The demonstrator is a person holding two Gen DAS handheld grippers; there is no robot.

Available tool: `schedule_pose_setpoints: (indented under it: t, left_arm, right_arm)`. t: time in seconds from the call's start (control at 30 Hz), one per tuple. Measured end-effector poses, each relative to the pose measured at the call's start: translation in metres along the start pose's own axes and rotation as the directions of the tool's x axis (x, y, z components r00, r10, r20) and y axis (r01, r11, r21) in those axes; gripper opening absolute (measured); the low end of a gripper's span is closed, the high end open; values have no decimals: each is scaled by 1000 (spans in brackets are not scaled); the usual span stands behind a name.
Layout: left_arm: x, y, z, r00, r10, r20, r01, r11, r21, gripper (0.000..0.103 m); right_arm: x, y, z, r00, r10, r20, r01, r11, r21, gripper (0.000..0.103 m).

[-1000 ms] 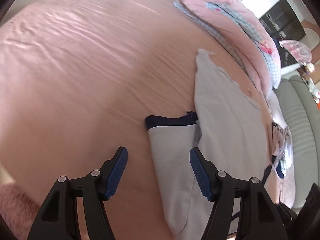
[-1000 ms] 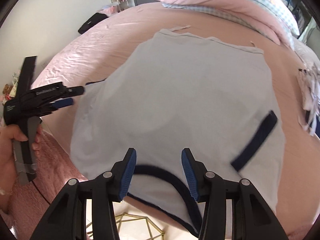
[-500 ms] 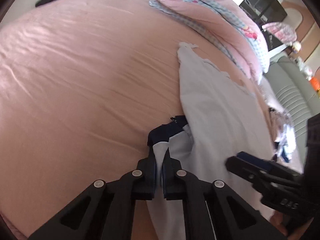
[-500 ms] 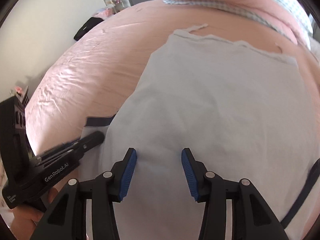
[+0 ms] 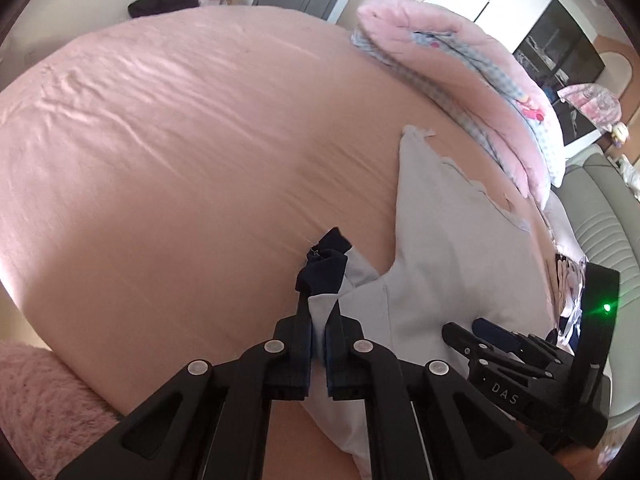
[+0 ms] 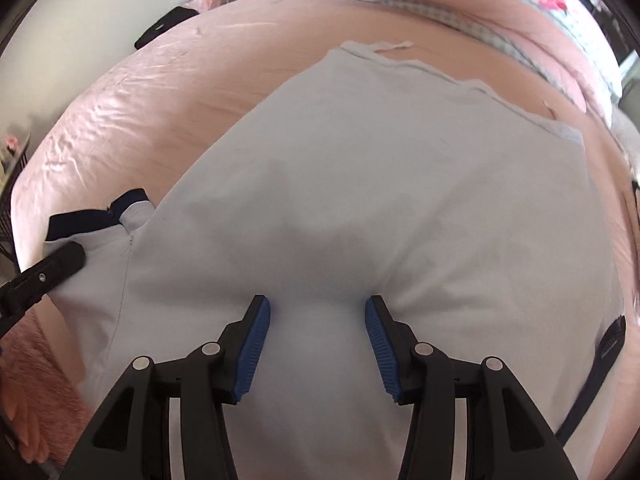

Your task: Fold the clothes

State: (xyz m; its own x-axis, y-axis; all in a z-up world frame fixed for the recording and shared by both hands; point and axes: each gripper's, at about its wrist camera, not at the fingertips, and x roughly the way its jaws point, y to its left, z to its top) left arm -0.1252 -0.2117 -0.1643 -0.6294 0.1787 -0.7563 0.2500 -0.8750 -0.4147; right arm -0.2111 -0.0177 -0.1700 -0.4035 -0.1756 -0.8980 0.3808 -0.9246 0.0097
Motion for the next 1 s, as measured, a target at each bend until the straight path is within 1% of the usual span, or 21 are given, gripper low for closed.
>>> schedule_pose_setpoints:
  t: [0.07, 0.13, 0.17, 0.23, 0.3, 0.37, 0.4, 0.43, 0.47, 0.5, 0.53, 0.6, 0.63, 0.67, 0.73, 0.77, 0.83, 0.87, 0.9, 0.97, 1.0]
  left_arm:
    - [-14, -13, 6, 998, -44, 44, 41, 998, 57, 3]
    - [-26, -37, 11, 994, -86, 69, 74, 984, 161, 3]
    - [-29, -50, 13, 990, -126, 57, 112, 972, 204, 3]
    - [-21, -79, 14, 980, -197, 9, 187, 942, 277, 3]
    - [4, -103, 7, 953, -276, -124, 302, 898, 319, 4]
    - [39, -116, -7, 909, -302, -287, 385, 872, 303, 11]
    - [54, -120, -17, 890, -284, -357, 398, 866, 304, 22]
    - [63, -121, -27, 883, -243, -402, 384, 865, 321, 30]
    - [64, -119, -30, 879, -235, -414, 384, 864, 326, 30]
    - [58, -116, -29, 880, -258, -399, 397, 861, 318, 33]
    - [50, -111, -26, 878, -286, -384, 411, 861, 299, 46]
    - [28, -96, -15, 867, -365, -340, 453, 862, 227, 58]
    - [15, -86, -10, 868, -397, -299, 464, 862, 202, 58]
    - [2, -76, -6, 877, -410, -251, 460, 867, 191, 58]
    - [-16, -55, 2, 909, -389, -151, 412, 894, 176, 57]
    - [-17, -47, 4, 931, -343, -129, 361, 917, 169, 57]
    - [-7, -36, 6, 960, -241, -144, 264, 949, 172, 51]
    - [0, -32, 5, 966, -199, -163, 227, 957, 178, 40]
    - [7, -30, 2, 969, -167, -180, 199, 964, 179, 35]
    - [16, -26, -2, 970, -133, -201, 168, 971, 170, 34]
    - [19, -26, -5, 970, -123, -211, 161, 972, 172, 34]
  right_arm:
    - [-11, -2, 1, 1000, -8, 8, 8, 1000, 19, 49]
    - [-27, -11, -2, 999, 37, 40, -39, 998, 51, 49]
    - [-38, -18, -4, 996, 63, 64, -67, 996, 66, 49]
    - [-54, -36, -9, 995, 57, 87, -66, 992, 105, 50]
    - [-66, -59, -12, 994, 48, 101, -64, 985, 160, 50]
    - [-73, -78, -14, 993, 49, 105, -70, 975, 213, 50]
    - [-77, -85, -15, 993, 53, 105, -76, 970, 230, 50]
    - [-78, -91, -16, 993, 59, 107, -84, 966, 243, 50]
    - [-79, -96, -17, 992, 65, 108, -91, 963, 254, 50]
    - [-80, -98, -17, 992, 73, 107, -99, 961, 257, 50]
    - [-81, -98, -18, 991, 87, 106, -111, 961, 255, 50]
    - [-80, -95, -20, 987, 120, 106, -142, 961, 238, 50]
    - [-79, -91, -21, 985, 137, 104, -157, 962, 225, 50]
    - [-78, -84, -21, 983, 153, 104, -172, 962, 210, 50]
    - [-77, -67, -19, 973, 199, 117, -217, 962, 166, 50]
    - [-77, -58, -18, 966, 225, 125, -242, 960, 141, 50]
    - [-75, -38, -15, 955, 272, 121, -282, 956, 78, 50]
    - [-68, -28, -15, 956, 280, 89, -284, 958, 41, 50]
    - [-57, -19, -15, 967, 252, 41, -253, 967, 11, 50]
    - [-33, -10, -23, 994, 92, -53, -93, 995, -33, 48]
    - [-33, -12, -26, 997, 65, -41, -67, 997, -46, 46]
